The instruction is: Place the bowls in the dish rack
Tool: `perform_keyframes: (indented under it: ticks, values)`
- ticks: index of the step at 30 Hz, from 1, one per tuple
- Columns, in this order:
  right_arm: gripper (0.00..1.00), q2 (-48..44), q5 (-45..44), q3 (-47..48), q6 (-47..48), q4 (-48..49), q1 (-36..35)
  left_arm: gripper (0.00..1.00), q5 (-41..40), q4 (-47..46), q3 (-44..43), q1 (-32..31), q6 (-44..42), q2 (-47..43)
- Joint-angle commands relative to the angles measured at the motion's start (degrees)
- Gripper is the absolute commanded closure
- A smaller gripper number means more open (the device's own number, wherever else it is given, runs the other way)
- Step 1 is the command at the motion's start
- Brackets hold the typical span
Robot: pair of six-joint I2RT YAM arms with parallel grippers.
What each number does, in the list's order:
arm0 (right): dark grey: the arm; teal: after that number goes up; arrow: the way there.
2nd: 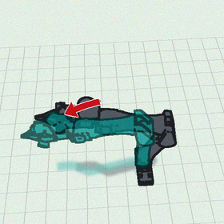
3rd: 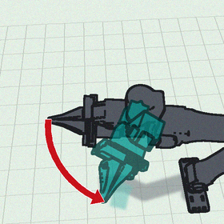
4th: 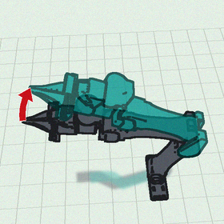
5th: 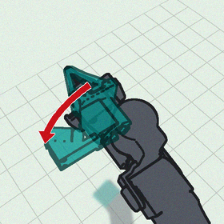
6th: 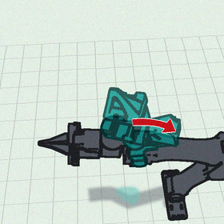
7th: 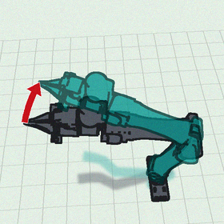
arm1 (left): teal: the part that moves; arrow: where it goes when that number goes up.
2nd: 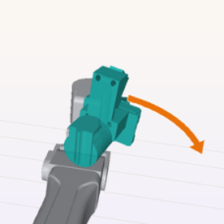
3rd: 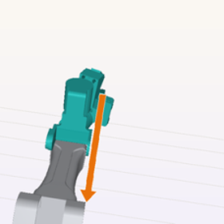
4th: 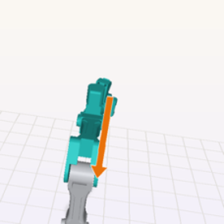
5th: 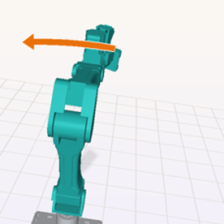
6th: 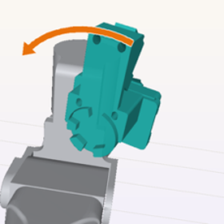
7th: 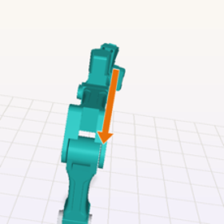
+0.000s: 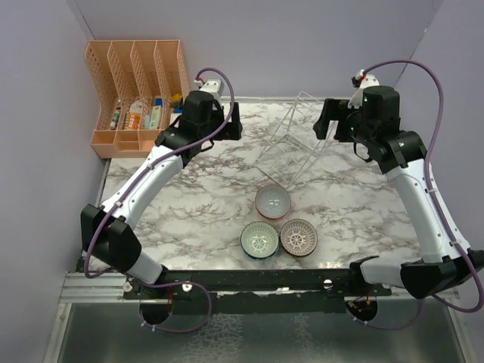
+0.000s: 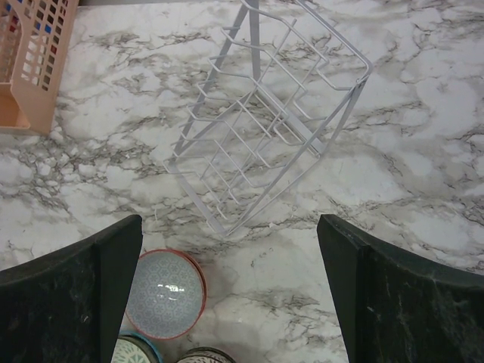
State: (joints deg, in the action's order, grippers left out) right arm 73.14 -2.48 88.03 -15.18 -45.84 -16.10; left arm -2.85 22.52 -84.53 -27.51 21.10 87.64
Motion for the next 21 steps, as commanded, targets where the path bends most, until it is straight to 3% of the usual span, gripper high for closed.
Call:
perform_keyframes:
  ticks: [1,6,11,17,21]
  values:
    - [0.01,0.6,-3.0,1.1,-0.6,1.2,0.0,0.01,0.7,-7.7,3.8,-0.2,0.9,-4.8]
    - [0.0,0.9,-6.8,-1.1,-2.8,-0.5,0.6,0.01,9.3,-6.0,6.3,-2.5,-1.3,-5.2]
    - [0.0,0.4,-3.2,-6.1,-5.6,-0.1,4.7,0.02,6.4,-1.7,10.1,-13.5,-2.4,-4.3]
    - [0.0,-0.7,-0.5,-12.5,-6.9,0.1,9.3,0.25,4.9,2.5,10.2,-20.5,-1.7,-1.3]
    - [0.0,-2.6,-2.1,-16.9,-7.2,0.6,11.0,0.3,5.4,4.6,8.0,-24.2,-1.7,2.7]
